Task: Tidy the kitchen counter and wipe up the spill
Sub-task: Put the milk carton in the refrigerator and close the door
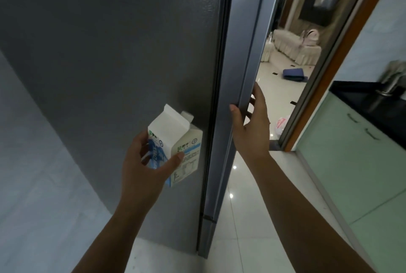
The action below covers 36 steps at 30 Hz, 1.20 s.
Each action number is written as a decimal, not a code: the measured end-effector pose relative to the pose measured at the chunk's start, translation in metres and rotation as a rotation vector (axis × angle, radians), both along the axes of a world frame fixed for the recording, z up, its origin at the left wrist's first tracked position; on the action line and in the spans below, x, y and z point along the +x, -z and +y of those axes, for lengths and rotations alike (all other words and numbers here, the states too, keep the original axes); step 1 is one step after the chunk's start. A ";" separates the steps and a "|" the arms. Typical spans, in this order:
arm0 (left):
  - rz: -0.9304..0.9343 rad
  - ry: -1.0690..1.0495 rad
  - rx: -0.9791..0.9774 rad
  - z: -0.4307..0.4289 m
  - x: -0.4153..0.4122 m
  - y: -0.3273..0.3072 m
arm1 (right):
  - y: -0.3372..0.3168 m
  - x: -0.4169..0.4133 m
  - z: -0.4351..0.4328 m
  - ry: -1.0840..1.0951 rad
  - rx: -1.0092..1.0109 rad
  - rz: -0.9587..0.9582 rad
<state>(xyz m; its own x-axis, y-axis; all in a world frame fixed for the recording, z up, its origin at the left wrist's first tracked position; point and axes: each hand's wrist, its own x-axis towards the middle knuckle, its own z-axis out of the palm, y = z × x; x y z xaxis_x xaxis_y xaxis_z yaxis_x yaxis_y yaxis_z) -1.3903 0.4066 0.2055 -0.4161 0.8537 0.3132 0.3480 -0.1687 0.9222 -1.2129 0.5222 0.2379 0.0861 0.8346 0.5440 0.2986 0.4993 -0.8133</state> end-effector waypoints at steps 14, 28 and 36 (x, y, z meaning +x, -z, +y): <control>0.015 0.042 0.022 0.025 0.006 -0.004 | 0.005 -0.001 0.001 0.118 0.079 -0.109; 0.023 0.023 0.020 0.017 0.018 -0.006 | 0.012 0.022 0.001 0.184 0.209 -0.035; -0.013 0.119 0.025 0.021 0.064 -0.003 | 0.008 0.111 0.003 0.209 0.165 0.037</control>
<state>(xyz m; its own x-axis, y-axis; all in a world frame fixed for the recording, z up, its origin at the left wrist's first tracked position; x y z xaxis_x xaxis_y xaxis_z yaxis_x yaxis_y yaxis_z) -1.3265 0.4274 0.2087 -0.3166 0.8894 0.3297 0.3117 -0.2307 0.9217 -1.1021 0.5256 0.2304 0.2695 0.6972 0.6643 0.3809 0.5564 -0.7384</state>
